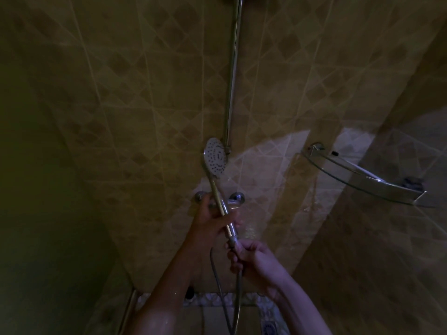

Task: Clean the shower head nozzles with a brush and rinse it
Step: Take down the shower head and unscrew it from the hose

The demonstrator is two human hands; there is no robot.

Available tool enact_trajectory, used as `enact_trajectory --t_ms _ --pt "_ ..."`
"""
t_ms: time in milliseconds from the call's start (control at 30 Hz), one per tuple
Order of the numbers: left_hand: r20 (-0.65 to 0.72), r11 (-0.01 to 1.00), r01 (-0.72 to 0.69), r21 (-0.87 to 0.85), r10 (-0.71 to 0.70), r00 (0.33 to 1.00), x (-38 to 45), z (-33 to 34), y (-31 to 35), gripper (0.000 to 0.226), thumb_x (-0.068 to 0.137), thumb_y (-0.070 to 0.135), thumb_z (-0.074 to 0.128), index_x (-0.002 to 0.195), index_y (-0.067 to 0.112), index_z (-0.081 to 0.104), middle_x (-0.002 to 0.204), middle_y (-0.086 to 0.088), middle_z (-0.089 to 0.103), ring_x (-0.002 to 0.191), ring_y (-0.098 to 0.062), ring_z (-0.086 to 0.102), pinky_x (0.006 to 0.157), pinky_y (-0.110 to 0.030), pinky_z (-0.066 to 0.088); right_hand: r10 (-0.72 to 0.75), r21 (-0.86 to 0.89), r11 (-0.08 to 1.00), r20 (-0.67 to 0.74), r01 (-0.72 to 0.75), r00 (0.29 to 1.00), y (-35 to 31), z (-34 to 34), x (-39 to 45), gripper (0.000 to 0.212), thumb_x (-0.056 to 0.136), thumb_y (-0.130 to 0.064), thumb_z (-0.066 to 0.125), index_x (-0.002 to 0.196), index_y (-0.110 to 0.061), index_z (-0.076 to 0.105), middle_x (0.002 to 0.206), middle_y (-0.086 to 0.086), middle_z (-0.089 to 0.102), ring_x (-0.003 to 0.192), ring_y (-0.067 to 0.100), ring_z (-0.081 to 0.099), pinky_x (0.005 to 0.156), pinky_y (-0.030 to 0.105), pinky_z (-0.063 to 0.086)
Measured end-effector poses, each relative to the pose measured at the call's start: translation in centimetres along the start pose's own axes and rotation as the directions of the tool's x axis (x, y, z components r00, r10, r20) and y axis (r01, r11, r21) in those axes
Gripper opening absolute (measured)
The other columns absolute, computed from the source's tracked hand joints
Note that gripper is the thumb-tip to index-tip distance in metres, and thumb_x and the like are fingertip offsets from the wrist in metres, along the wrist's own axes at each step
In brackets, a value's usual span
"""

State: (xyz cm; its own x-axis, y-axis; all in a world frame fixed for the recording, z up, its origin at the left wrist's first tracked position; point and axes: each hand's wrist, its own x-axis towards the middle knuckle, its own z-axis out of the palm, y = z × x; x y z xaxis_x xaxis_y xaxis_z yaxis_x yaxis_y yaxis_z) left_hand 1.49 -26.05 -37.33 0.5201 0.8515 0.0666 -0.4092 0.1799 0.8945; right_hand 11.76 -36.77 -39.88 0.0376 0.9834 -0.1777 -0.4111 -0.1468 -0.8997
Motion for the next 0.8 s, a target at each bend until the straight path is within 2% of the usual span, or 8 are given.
enact_trajectory --t_ms 67,133,267,400,500,600,700,800 --pt "-0.05 0.998 -0.032 0.046 0.035 0.998 0.0 0.5 -0.4 0.051 0.076 0.007 0.078 0.11 0.013 0.041 0.072 -0.012 0.064 0.056 -0.022 0.062 0.052 -0.031 0.051 0.008 -0.001 1.0 0.008 -0.008 1.0 0.4 0.2 0.1 0.029 0.082 -0.021 0.063 0.094 0.005 0.06 0.065 0.006 0.048 0.051 0.012 0.039 0.056 0.026 0.033" --pt "-0.066 1.0 -0.024 -0.007 0.023 0.998 -0.3 1.0 -0.6 0.048 0.075 0.011 0.078 0.104 0.023 0.043 0.076 -0.009 0.064 0.056 -0.019 0.059 0.051 -0.028 0.049 0.008 0.003 1.0 -0.002 -0.008 1.0 0.7 0.4 0.3 0.036 0.081 -0.022 0.064 0.099 0.008 0.057 0.064 0.005 0.047 0.051 0.013 0.039 0.055 0.026 0.031" --pt "0.063 0.997 -0.004 -0.081 0.009 0.998 -0.8 0.9 -0.5 0.029 0.076 0.022 0.079 0.093 0.039 0.062 0.085 -0.02 0.057 0.054 -0.018 0.052 0.053 -0.031 0.038 -0.03 -0.046 0.999 -0.001 0.03 1.0 0.9 0.2 0.1 0.039 0.081 -0.024 0.066 0.1 0.009 0.058 0.063 0.003 0.048 0.056 0.011 0.039 0.056 0.026 0.028" --pt "0.247 0.962 0.094 -0.255 -0.029 0.969 -0.7 0.1 0.5 0.02 0.088 0.027 0.065 0.107 0.029 0.062 0.08 -0.01 0.061 0.057 -0.02 0.056 0.047 -0.027 0.036 -0.047 -0.038 0.998 -0.02 0.046 0.999 0.5 0.0 0.0 0.037 0.081 -0.021 0.064 0.098 0.011 0.059 0.063 0.004 0.048 0.056 0.012 0.04 0.055 0.023 0.03" --pt "0.352 0.913 0.177 -0.368 -0.04 0.935 -0.5 -0.1 1.4 0.04 0.077 0.011 0.072 0.113 0.016 0.055 0.09 -0.019 0.061 0.075 -0.031 0.062 0.059 -0.036 0.05 -0.053 0.006 0.999 -0.014 0.053 0.999 0.1 -0.2 0.1 0.032 0.082 -0.019 0.063 0.094 0.01 0.061 0.064 0.006 0.047 0.055 0.013 0.037 0.053 0.022 0.033" --pt "0.231 0.957 0.071 -0.28 -0.004 0.973 -0.4 0.0 1.5 0.055 0.069 -0.007 0.072 0.117 0.008 0.047 0.09 -0.02 0.064 0.08 -0.035 0.068 0.07 -0.044 0.058 -0.046 0.006 0.999 -0.026 0.046 0.999 0.0 -0.5 0.1 0.028 0.081 -0.02 0.064 0.092 0.007 0.065 0.063 0.006 0.047 0.053 0.012 0.038 0.053 0.022 0.032" --pt "0.098 0.992 -0.007 -0.124 0.019 0.995 0.1 0.2 1.4 0.051 0.073 -0.019 0.062 0.111 0.007 0.041 0.088 -0.022 0.06 0.069 -0.03 0.07 0.063 -0.04 0.059 -0.037 -0.024 0.999 -0.044 0.036 0.998 0.0 -0.9 0.2 0.03 0.08 -0.021 0.065 0.091 0.007 0.065 0.061 0.005 0.048 0.051 0.012 0.039 0.053 0.023 0.032" --pt "0.036 0.999 -0.025 -0.026 0.026 0.999 0.2 0.2 0.9 0.045 0.079 -0.015 0.065 0.11 0.012 0.046 0.077 -0.017 0.059 0.058 -0.022 0.061 0.053 -0.032 0.053 -0.011 -0.058 0.998 -0.016 0.011 1.0 0.2 -1.1 0.1 0.028 0.081 -0.023 0.067 0.092 0.003 0.066 0.063 0.004 0.05 0.055 0.011 0.041 0.054 0.023 0.031"
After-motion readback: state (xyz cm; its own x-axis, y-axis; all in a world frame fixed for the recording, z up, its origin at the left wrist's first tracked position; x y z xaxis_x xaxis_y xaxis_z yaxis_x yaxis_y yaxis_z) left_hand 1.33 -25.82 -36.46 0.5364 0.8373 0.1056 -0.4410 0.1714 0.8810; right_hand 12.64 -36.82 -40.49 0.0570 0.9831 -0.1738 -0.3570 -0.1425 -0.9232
